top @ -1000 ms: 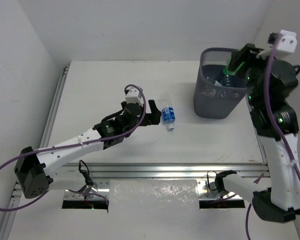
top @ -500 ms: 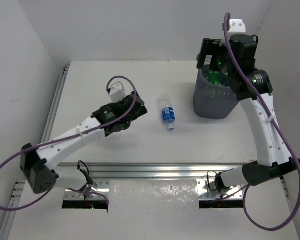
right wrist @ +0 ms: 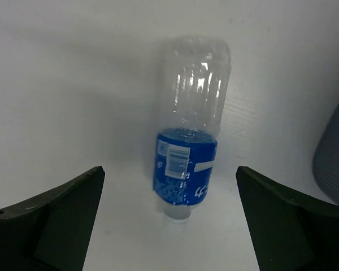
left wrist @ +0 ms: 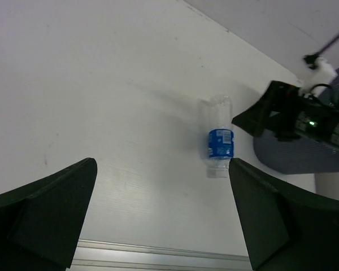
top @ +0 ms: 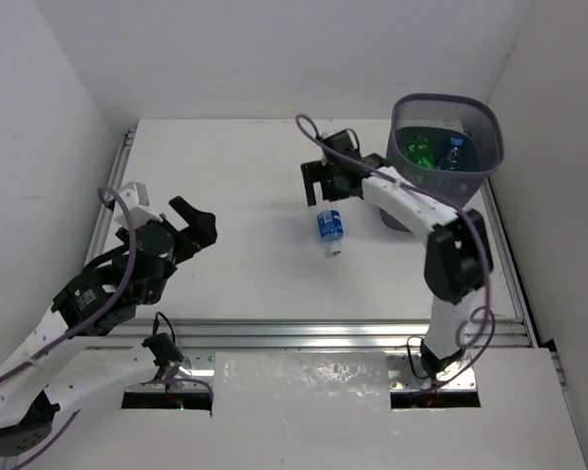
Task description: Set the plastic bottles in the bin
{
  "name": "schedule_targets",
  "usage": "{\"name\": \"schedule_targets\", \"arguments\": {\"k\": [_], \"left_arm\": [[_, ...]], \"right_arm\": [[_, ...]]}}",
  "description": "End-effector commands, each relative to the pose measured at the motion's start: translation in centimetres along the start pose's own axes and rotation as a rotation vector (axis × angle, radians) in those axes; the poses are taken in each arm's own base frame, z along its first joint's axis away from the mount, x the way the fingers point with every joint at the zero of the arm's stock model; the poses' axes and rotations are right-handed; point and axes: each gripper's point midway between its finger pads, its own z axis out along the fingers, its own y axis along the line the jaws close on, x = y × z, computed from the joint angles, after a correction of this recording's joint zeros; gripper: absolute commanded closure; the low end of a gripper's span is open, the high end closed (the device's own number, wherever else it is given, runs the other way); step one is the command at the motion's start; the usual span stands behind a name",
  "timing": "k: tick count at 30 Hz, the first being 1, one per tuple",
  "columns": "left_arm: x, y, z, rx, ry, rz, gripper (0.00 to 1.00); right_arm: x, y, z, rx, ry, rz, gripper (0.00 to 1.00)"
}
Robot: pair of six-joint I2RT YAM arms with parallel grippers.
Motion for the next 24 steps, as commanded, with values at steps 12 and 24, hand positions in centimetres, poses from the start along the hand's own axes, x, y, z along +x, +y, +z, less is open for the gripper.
{"name": "schedule_targets", "arguments": {"k": [12,24], "left_arm": [[3.1,1.5,1.4,0.060,0.001,0.191,0.00],[3.8,1.0,1.2,0.119,0.025,0.207,0.00]], "right_arm": [[-1.9,2.3,1.3,-0.035,-0.093,-0.053,0.92],[-16.4,-14.6,-22.4,0.211,-0.490,0.082,0.81]]}}
